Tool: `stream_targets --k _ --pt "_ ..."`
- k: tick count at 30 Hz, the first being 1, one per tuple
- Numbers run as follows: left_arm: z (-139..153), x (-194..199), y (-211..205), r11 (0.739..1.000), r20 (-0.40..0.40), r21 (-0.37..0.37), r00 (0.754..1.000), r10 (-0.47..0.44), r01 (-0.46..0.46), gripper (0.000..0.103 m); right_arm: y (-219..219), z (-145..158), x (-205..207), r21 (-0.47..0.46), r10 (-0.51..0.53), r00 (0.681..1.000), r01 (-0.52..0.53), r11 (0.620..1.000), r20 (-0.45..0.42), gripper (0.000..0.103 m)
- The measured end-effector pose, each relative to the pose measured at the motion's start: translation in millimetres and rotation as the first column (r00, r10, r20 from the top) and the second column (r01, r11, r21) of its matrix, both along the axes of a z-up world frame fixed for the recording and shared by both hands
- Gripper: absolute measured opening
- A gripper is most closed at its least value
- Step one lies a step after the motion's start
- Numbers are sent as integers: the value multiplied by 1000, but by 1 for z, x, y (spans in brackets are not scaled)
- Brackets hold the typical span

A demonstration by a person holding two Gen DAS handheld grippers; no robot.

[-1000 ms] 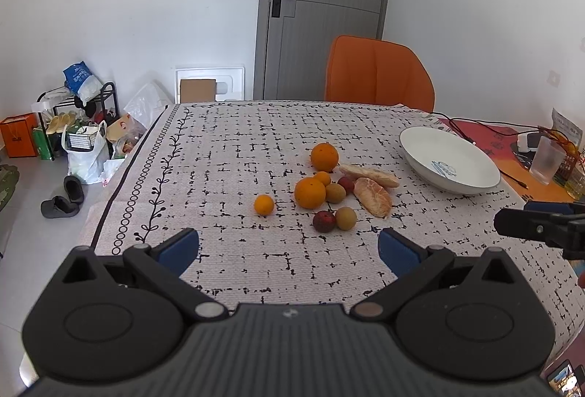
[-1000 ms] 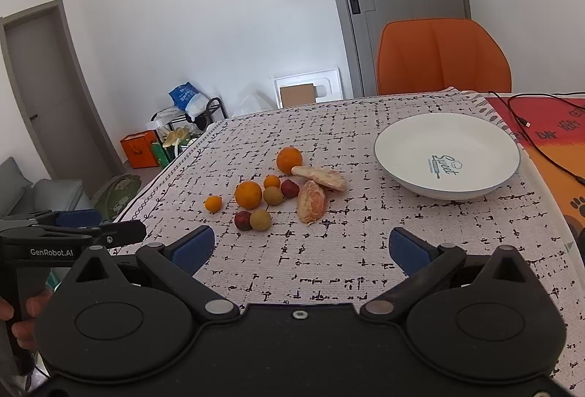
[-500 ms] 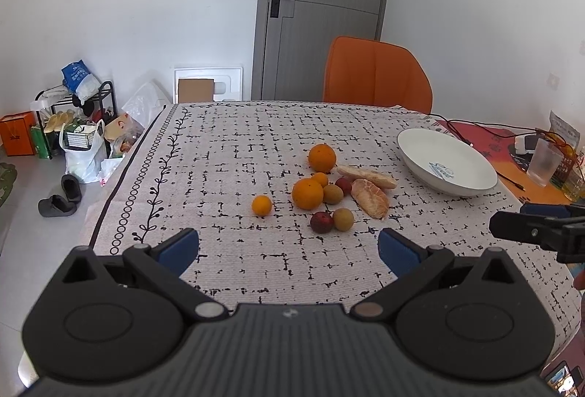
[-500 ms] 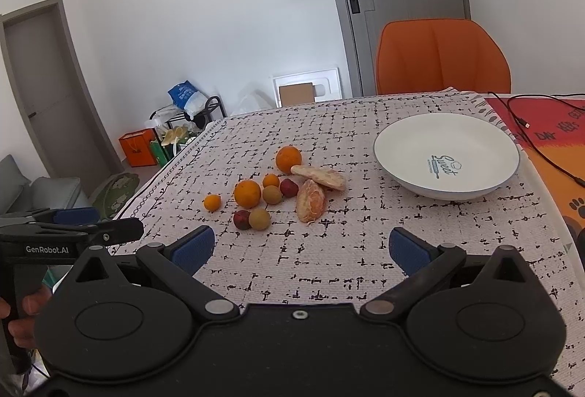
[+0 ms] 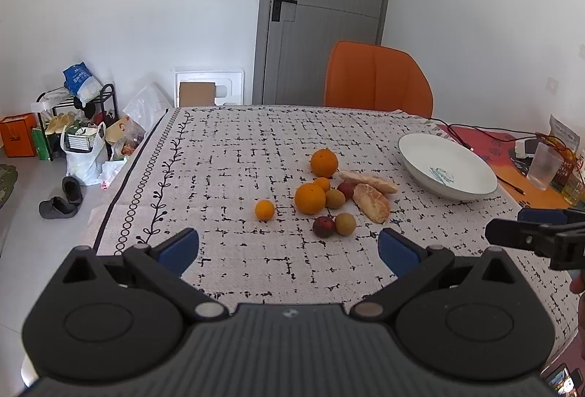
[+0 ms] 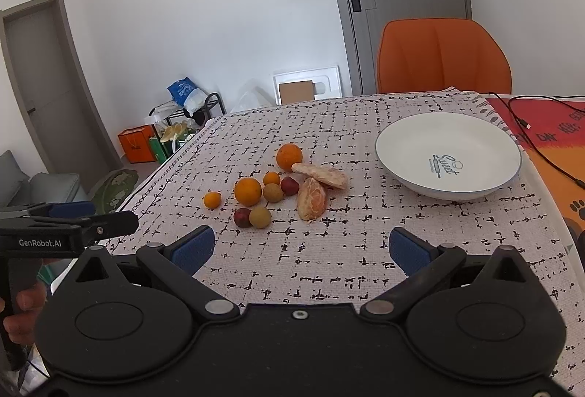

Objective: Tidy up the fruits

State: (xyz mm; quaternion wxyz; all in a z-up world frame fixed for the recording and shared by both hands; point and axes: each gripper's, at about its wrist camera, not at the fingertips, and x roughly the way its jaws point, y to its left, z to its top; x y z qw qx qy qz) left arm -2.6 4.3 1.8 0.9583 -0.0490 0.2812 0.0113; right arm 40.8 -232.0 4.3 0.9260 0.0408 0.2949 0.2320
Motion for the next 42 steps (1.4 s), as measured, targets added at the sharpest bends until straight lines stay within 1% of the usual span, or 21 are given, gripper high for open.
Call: stream_targets --k 17,22,25,31,35,42 --pt "3 -4 3 1000 8 -4 1000 -3 3 103 3 0 -1 -29 -16 1000 16 999 4 103" --pt "0 -3 4 1000 16 2 1000 -1 1 103 6 -2 -1 -35 3 1000 -3 999 16 103" --pt "-2 1 4 1000 16 2 1000 -3 3 103 7 -6 4 -42 0 1000 0 999 11 103" --pt "-8 14 3 1000 9 -3 1000 -19 19 103 6 -13 17 -13 -3 1000 3 1000 -15 103" --pt "-12 24 3 1000 9 3 1000 -16 16 103 7 -17 26 -9 8 1000 -8 1000 10 103" --pt "-25 39 2 999 -7 -15 999 -44 44 103 8 -27 45 10 21 1000 -21 1000 0 103"
